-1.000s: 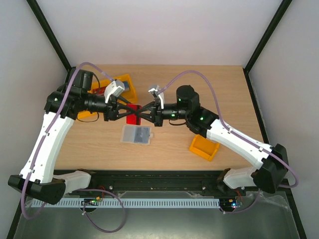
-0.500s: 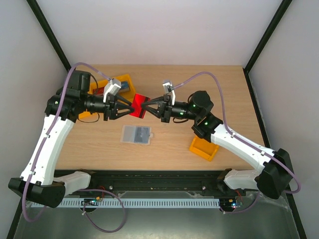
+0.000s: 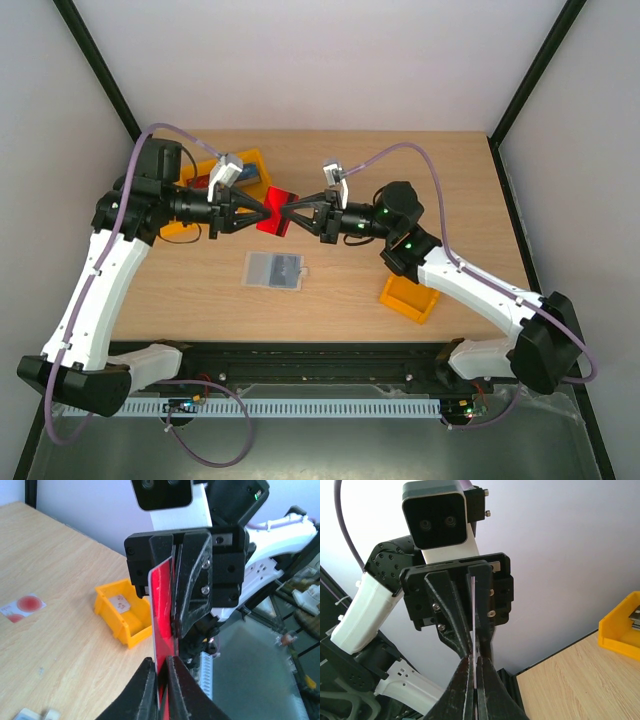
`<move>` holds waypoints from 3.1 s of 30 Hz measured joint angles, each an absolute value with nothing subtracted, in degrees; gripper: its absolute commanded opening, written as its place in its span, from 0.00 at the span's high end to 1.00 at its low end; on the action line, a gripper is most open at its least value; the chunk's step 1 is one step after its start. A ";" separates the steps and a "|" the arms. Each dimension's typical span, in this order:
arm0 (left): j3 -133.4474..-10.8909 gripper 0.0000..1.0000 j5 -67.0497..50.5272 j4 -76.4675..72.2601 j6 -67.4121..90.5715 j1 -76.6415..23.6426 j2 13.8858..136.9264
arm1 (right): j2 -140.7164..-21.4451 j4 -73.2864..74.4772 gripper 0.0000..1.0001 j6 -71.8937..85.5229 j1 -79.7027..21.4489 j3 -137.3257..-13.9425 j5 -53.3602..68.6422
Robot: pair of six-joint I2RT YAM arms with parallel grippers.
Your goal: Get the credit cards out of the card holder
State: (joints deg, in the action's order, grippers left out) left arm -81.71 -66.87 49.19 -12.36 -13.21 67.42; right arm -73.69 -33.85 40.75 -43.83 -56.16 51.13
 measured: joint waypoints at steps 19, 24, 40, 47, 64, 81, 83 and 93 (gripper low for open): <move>-74.46 0.98 -12.56 41.36 -31.35 -13.41 69.84 | -68.14 -11.88 0.01 31.73 -37.78 -54.22 35.33; -65.58 0.98 9.23 25.85 -49.10 -11.44 77.43 | -64.88 -8.29 0.01 30.00 -35.20 -52.56 32.27; -86.32 0.98 8.62 16.40 -70.54 -0.34 108.73 | -66.24 -3.09 0.01 27.14 -34.17 -52.53 30.65; -86.63 0.98 4.97 19.27 -73.45 -0.34 109.97 | -67.42 -2.72 0.01 26.96 -34.06 -52.77 30.65; -81.71 0.98 9.08 8.51 -75.64 1.48 114.43 | -69.17 -2.61 0.01 26.96 -33.69 -52.99 30.96; -79.90 0.15 8.71 6.24 -73.71 1.43 115.48 | -69.17 -2.15 0.01 26.96 -33.58 -53.71 31.24; -80.73 0.11 7.75 7.44 -72.77 1.43 115.48 | -69.17 -2.15 0.02 26.96 -33.58 -53.74 31.35; -84.42 0.01 -0.27 12.45 -61.56 1.41 108.47 | -69.45 -2.50 0.07 28.84 -33.45 -53.71 31.62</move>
